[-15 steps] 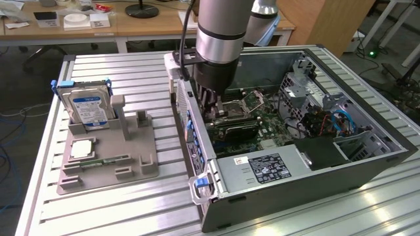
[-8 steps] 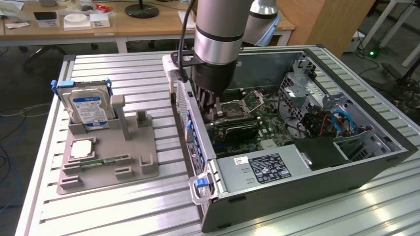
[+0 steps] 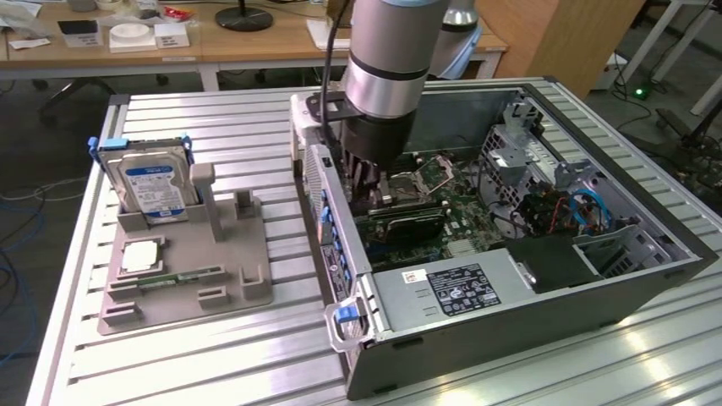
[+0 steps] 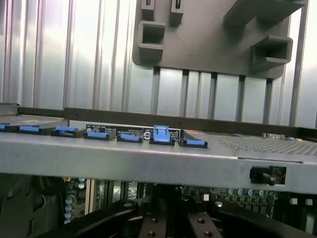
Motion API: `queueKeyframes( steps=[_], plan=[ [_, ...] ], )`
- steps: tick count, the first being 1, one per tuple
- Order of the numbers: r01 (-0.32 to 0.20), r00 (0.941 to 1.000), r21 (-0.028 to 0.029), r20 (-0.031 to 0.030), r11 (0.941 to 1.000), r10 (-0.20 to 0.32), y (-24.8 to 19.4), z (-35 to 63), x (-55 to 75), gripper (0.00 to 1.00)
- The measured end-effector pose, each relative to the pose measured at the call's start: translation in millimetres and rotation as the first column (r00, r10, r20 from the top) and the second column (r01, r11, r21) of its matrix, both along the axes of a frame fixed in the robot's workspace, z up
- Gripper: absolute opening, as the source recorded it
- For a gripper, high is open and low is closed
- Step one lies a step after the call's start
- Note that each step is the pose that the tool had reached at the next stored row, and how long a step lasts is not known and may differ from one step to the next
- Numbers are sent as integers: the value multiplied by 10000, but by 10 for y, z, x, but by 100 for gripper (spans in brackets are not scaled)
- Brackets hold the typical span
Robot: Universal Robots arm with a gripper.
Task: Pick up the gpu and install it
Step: 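Press down on the gpu until it lock into place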
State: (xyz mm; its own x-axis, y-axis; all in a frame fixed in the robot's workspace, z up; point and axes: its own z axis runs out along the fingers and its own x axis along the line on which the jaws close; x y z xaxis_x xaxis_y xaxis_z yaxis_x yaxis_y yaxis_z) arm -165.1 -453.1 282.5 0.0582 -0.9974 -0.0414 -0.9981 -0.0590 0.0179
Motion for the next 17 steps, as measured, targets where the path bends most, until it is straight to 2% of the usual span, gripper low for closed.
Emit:
queueKeyframes(
  steps=[3, 5, 9, 17],
  plan=[
    [-5, 9998, 1, -202, 10000, 5, -1, -1, 18, 11],
    [-6, 9996, -2, -268, 10000, 6, -1, 2, 18, 11],
    [-11, 9996, -4, -285, 10000, 11, 0, 32, 19, 11],
    [-16, 9995, -4, -304, 10000, 16, 0, 155, 20, 11]
  ],
)
